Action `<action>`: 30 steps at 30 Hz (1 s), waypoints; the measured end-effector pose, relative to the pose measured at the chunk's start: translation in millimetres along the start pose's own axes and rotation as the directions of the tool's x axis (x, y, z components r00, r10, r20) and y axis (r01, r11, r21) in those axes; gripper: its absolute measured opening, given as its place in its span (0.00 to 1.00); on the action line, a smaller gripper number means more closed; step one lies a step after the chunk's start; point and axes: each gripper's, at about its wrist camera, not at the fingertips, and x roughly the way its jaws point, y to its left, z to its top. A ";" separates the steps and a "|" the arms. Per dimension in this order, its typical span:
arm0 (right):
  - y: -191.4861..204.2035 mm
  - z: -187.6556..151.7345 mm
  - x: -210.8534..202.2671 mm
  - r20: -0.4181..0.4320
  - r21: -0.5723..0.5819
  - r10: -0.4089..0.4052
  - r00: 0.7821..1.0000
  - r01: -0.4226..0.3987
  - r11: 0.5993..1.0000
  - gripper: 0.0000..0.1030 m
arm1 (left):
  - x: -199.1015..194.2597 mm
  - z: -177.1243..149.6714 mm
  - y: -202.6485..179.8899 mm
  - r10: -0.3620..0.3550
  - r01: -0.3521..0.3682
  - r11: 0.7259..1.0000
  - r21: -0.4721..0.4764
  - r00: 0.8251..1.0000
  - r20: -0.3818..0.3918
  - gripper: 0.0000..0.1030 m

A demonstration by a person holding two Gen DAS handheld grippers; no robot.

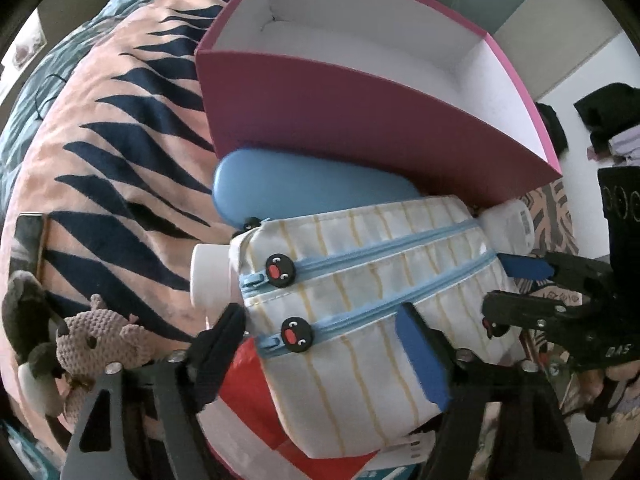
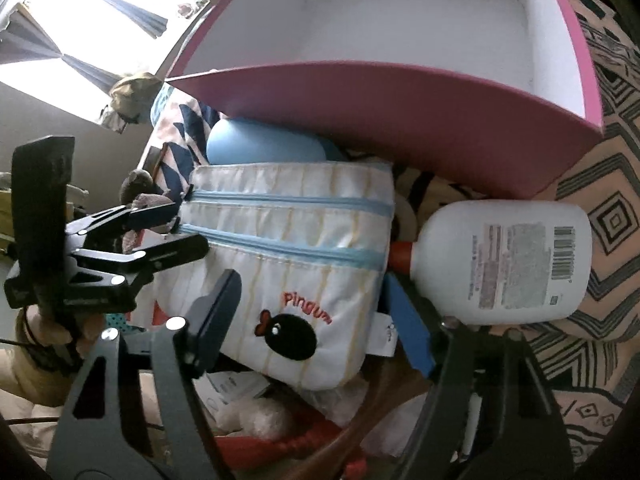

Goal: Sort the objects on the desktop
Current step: 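Grasp the white striped Pingu pouch with the right gripper, then lift the pouch with the right gripper and carry it over the pink box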

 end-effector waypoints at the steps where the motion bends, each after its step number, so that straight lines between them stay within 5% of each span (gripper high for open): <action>1: 1.4 0.8 1.1 -0.004 -0.011 -0.013 1.000 0.013 1.000 0.69 | 0.5 0.3 -0.5 0.002 -0.002 1.000 -0.004 1.000 0.000 0.75; 11: 6.9 -4.9 -7.2 0.039 -0.022 -0.046 0.998 0.047 0.999 0.50 | -11.9 1.8 -1.9 0.004 -0.004 1.000 -0.004 0.999 0.033 0.73; 30: 33.2 -9.1 -61.5 0.193 -0.057 -0.056 0.980 0.069 0.996 0.50 | -65.6 13.4 -16.2 0.001 -0.009 0.998 0.062 0.992 0.123 0.73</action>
